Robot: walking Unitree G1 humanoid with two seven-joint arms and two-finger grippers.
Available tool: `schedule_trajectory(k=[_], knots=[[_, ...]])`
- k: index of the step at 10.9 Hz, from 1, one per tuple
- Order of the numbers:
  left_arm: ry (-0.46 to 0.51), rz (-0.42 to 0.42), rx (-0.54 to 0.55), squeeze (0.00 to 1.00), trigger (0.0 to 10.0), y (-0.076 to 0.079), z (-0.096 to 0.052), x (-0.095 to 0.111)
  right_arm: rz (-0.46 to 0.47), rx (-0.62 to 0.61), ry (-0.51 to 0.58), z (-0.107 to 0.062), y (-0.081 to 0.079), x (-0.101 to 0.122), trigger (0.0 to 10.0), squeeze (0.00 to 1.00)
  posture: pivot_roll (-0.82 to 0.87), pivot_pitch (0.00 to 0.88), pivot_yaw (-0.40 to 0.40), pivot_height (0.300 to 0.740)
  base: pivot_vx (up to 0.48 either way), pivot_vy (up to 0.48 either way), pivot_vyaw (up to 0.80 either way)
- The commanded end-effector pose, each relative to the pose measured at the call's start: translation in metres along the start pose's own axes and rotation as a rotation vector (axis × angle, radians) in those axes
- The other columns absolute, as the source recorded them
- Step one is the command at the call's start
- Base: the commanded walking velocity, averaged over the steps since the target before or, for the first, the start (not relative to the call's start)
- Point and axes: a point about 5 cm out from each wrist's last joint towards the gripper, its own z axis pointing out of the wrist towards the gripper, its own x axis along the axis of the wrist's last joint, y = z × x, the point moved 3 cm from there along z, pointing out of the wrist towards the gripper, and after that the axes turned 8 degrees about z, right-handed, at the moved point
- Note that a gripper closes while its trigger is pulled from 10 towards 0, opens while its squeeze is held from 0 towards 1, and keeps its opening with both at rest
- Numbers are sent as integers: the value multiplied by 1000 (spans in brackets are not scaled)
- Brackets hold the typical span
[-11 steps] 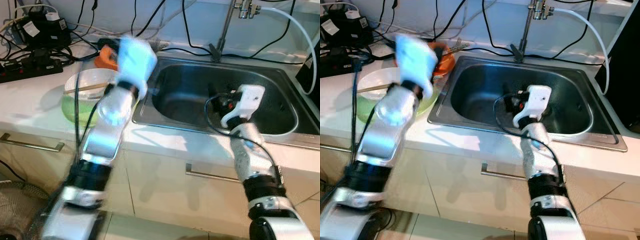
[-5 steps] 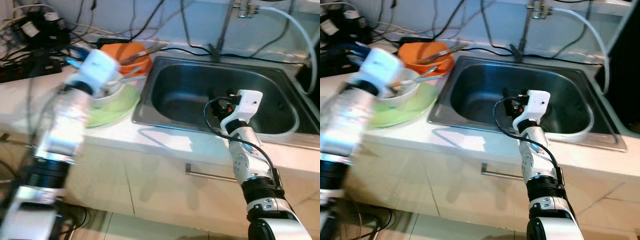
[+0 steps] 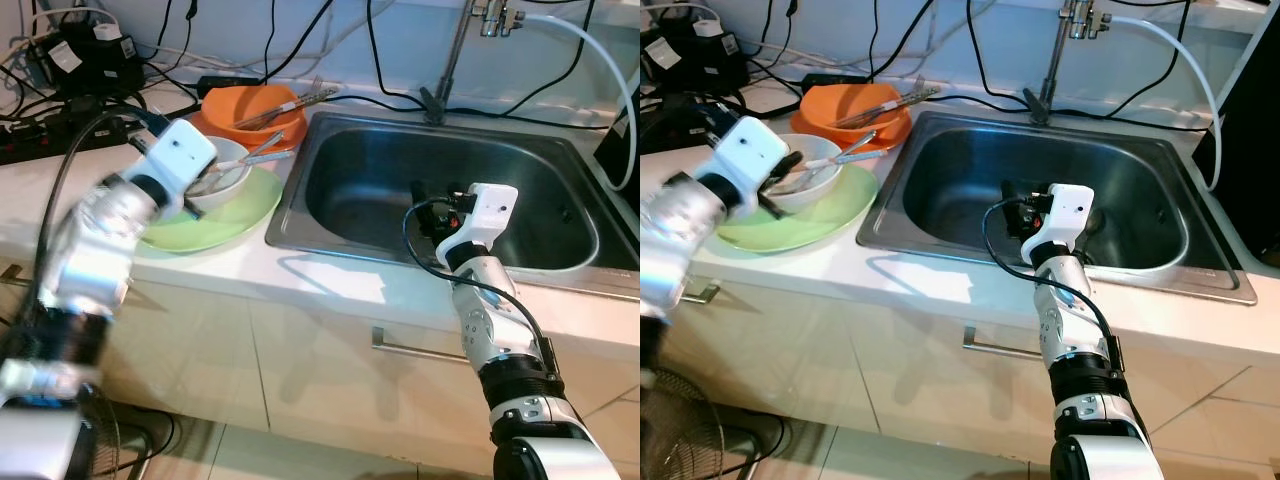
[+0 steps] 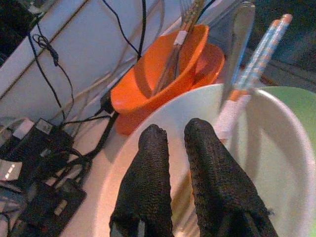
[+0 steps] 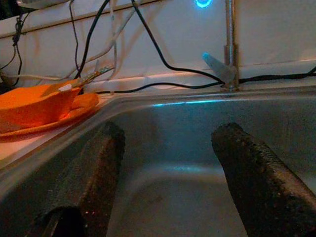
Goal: Kitchen organization
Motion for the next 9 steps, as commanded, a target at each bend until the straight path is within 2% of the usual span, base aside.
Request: schedule_trajectory(k=[1,5,7,9], knots=[[19,27,-29,0,10000,-9,1,6,2,-9,-3,1,0,-1,10000,0,187,31,-3,740,0,0,0],[-33,129,-109,0,10000,-14,9,3,7,-9,-4,1,-1,-2,10000,0,196,32,2,740,0,0,0],[-61,146,-159,0,10000,-17,14,0,12,-12,-4,1,-1,-3,10000,0,198,31,9,740,0,0,0],[-106,119,-186,0,10000,-13,19,-11,13,-13,-5,0,-2,-4,10000,0,200,30,11,740,0,0,0]])
